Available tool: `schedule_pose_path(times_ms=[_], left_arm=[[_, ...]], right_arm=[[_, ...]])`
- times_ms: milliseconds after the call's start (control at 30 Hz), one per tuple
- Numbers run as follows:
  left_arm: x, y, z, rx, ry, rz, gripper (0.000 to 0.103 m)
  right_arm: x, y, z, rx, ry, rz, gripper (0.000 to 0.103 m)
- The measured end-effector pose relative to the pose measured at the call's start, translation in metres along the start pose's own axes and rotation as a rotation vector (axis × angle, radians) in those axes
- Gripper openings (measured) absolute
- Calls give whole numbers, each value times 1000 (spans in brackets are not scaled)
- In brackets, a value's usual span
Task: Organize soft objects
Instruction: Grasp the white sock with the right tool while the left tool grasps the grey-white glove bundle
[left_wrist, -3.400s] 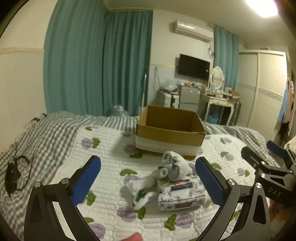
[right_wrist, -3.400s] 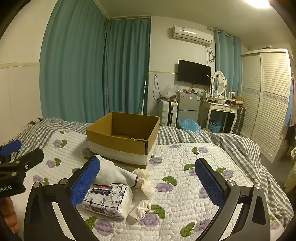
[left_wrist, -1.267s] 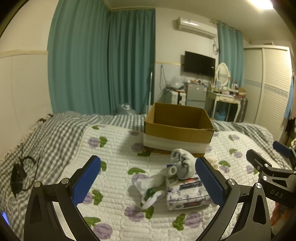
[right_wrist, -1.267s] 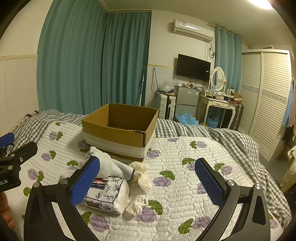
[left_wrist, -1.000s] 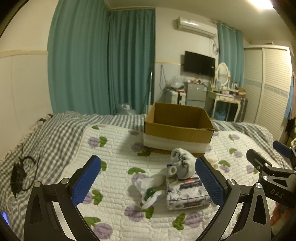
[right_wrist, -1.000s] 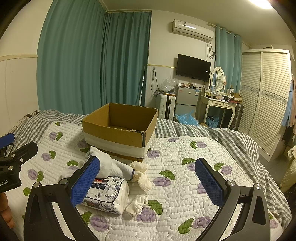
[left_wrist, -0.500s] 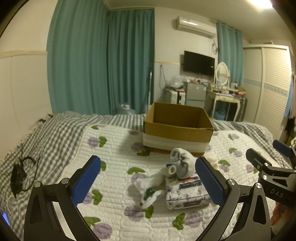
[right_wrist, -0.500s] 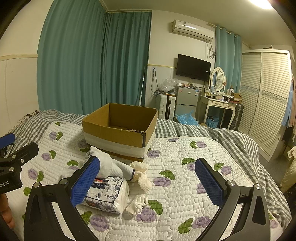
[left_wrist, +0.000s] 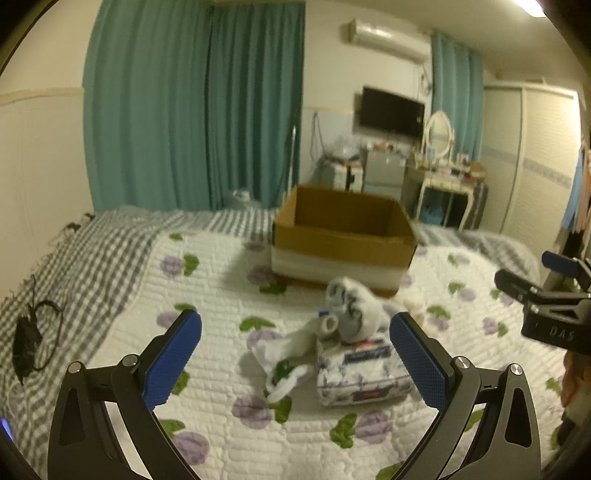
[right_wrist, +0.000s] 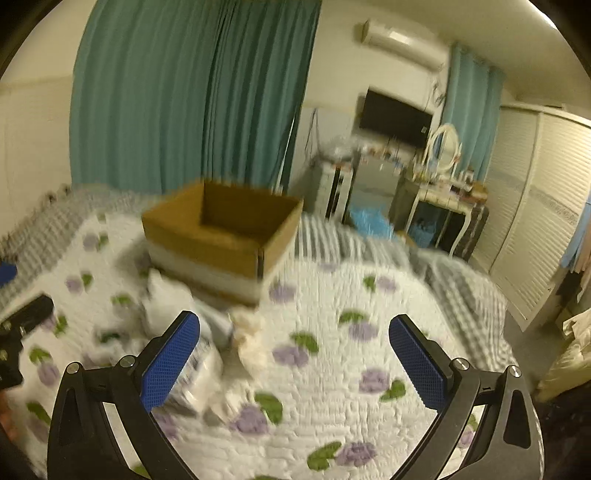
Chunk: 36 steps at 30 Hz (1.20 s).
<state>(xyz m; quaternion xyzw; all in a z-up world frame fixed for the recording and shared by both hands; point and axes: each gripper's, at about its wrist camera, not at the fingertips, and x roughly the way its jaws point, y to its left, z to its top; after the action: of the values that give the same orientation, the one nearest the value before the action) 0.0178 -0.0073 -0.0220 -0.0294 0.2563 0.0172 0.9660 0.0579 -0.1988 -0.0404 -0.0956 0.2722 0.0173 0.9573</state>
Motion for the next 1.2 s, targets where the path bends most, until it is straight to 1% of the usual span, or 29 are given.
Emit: schedule_pose_path(times_ms=[67, 133, 167, 233, 300, 400, 433, 500, 567, 600, 633, 667, 767, 833, 933, 1033, 1133, 1200], left_arm=[[14, -8, -7, 9, 38, -1, 103], [24, -16, -14, 22, 68, -2, 103], [30, -20, -18, 31, 83, -2, 103], [37, -27, -24, 48, 102, -3, 103], [45, -34, -29, 68, 121, -2, 103], [54, -39, -34, 83, 140, 5, 103], [56, -39, -35, 84, 145, 7, 103], [62, -39, -37, 82, 152, 12, 103], [65, -38, -38, 78, 159, 16, 103], [67, -38, -38, 78, 158, 17, 103], [68, -38, -38, 77, 160, 17, 103], [69, -38, -38, 77, 163, 18, 103], [70, -38, -36, 78, 162, 15, 103], [71, -38, -32, 75, 162, 7, 103], [75, -38, -21, 73, 154, -15, 103], [82, -40, -6, 67, 145, -31, 103], [95, -43, 7, 52, 144, -56, 102], [105, -46, 11, 66, 154, -82, 102]], right_arm=[[26, 2, -13, 2, 98, 26, 102], [50, 3, -26, 18, 188, 52, 92], [63, 5, -33, 21, 231, 66, 90], [79, 11, -44, 19, 287, 98, 85], [92, 12, -49, 29, 319, 131, 81], [109, 13, -57, 49, 363, 164, 80], [113, 14, -60, 52, 376, 169, 73], [125, 20, -64, 55, 417, 189, 64], [135, 22, -68, 79, 442, 225, 61], [137, 22, -68, 88, 449, 247, 52], [137, 23, -68, 94, 452, 276, 38], [135, 24, -68, 99, 450, 301, 32], [125, 26, -64, 84, 422, 294, 30], [111, 21, -57, 96, 379, 290, 29], [81, 6, -36, 127, 269, 282, 29], [63, -7, -4, 117, 158, 236, 29], [68, -5, 25, 80, 109, 204, 29], [76, 2, 42, 62, 89, 200, 29]])
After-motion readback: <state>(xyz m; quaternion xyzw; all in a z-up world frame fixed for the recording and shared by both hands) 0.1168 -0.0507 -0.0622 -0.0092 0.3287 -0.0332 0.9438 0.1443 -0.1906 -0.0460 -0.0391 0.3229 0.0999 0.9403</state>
